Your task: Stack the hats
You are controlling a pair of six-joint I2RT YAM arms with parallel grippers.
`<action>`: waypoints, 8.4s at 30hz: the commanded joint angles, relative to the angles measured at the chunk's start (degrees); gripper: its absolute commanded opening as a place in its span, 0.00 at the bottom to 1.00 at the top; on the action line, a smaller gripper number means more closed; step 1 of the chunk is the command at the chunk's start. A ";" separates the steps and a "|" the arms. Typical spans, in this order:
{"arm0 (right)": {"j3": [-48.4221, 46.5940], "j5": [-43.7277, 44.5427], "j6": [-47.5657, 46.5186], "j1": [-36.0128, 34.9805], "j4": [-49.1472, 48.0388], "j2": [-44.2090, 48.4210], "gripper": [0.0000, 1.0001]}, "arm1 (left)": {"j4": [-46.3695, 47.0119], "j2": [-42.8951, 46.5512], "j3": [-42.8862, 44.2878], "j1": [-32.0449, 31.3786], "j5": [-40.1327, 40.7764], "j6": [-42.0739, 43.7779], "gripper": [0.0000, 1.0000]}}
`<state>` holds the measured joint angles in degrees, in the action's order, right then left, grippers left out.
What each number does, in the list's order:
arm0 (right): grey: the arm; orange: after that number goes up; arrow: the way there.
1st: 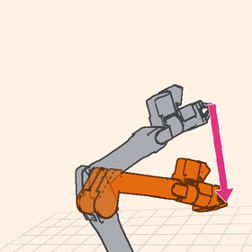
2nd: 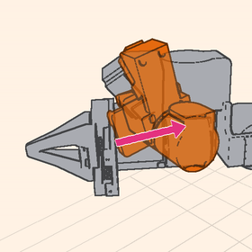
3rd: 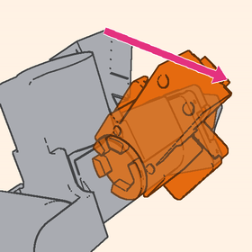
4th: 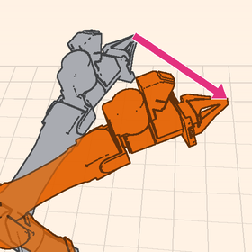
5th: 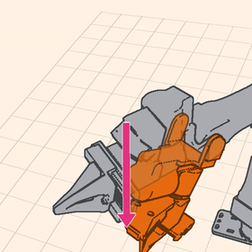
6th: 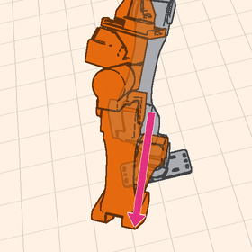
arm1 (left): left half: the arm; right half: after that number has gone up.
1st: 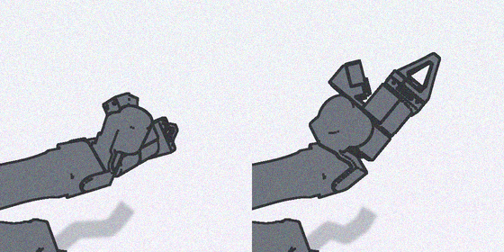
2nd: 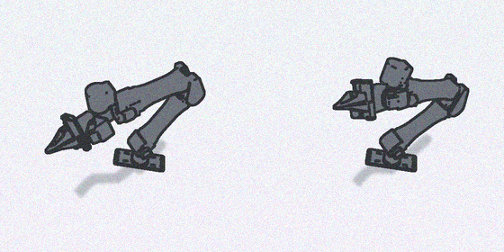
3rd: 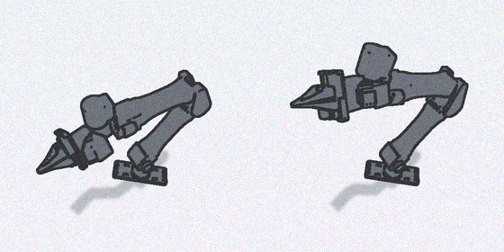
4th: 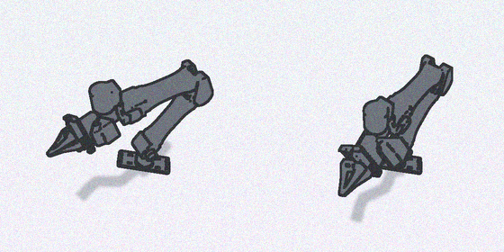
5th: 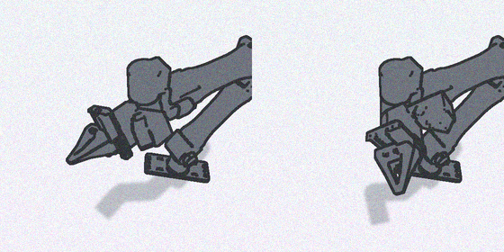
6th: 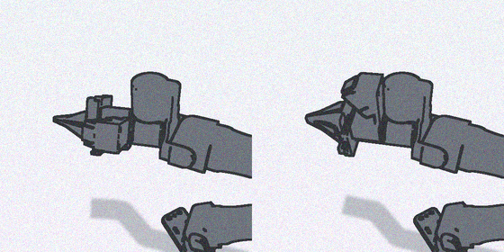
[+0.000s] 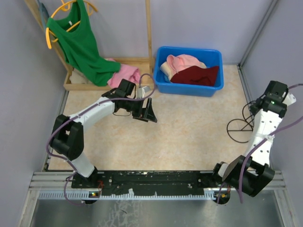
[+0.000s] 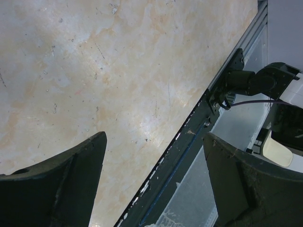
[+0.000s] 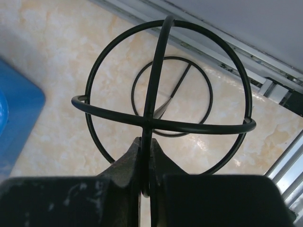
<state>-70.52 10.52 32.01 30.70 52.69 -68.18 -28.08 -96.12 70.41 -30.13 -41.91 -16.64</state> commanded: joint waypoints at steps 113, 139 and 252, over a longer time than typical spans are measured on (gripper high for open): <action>-67.77 0.66 -6.73 -35.98 6.38 -65.10 0.90 | -11.60 -6.54 18.14 21.17 14.10 -7.74 0.84; -65.12 -2.15 -7.22 -35.54 1.99 -73.82 0.56 | -15.01 -7.45 21.08 21.17 17.38 -8.50 0.84; -31.77 -42.78 5.48 -38.61 -4.19 -6.20 0.75 | 14.75 -15.37 60.85 -0.22 -5.62 -14.54 0.00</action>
<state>-106.78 -30.85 34.50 -7.75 54.39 -78.37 -16.23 -111.26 129.29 -30.79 -48.01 -29.78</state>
